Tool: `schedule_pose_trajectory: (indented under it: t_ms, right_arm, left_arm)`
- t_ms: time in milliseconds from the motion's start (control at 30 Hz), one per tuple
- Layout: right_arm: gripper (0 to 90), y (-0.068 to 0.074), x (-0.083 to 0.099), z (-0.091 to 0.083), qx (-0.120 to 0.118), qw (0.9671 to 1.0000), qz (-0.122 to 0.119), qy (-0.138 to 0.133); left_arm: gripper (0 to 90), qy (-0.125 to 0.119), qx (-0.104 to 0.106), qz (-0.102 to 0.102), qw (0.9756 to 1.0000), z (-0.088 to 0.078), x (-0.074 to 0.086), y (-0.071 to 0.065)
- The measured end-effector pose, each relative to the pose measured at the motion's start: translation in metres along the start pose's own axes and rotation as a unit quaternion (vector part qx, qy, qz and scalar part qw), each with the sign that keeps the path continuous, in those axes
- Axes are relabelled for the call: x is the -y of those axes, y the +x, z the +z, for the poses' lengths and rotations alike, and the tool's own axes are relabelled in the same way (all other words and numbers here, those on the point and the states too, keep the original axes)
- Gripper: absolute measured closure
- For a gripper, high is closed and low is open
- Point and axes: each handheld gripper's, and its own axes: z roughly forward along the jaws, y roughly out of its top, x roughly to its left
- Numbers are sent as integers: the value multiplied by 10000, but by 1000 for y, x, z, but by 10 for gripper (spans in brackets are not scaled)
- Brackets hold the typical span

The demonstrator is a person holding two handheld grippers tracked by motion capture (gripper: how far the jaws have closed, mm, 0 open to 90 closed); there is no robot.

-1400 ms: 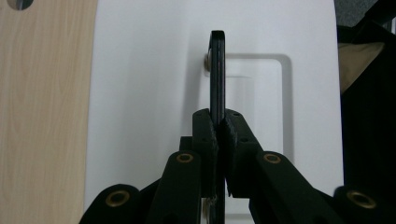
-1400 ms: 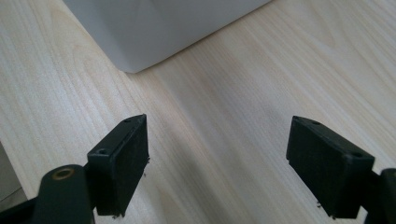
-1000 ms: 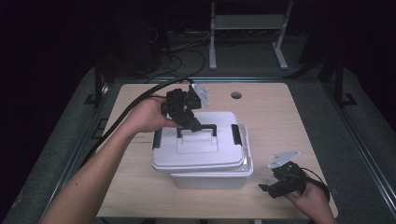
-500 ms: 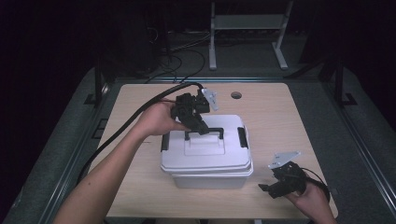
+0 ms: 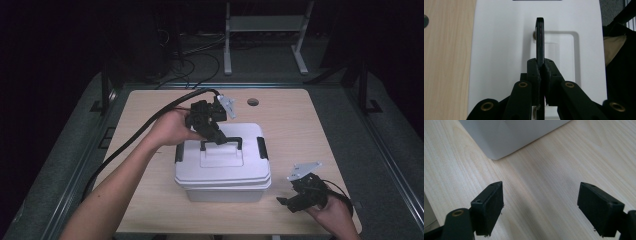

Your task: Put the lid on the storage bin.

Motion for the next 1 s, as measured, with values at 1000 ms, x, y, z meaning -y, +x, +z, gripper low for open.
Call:
schedule_pose_trajectory:
  t_ms: [1000]
  right_arm:
    - [204,-1,1,1,-11,10000,-20,3]
  left_arm:
    - [728,274,106,55,9996,24,-3,1]
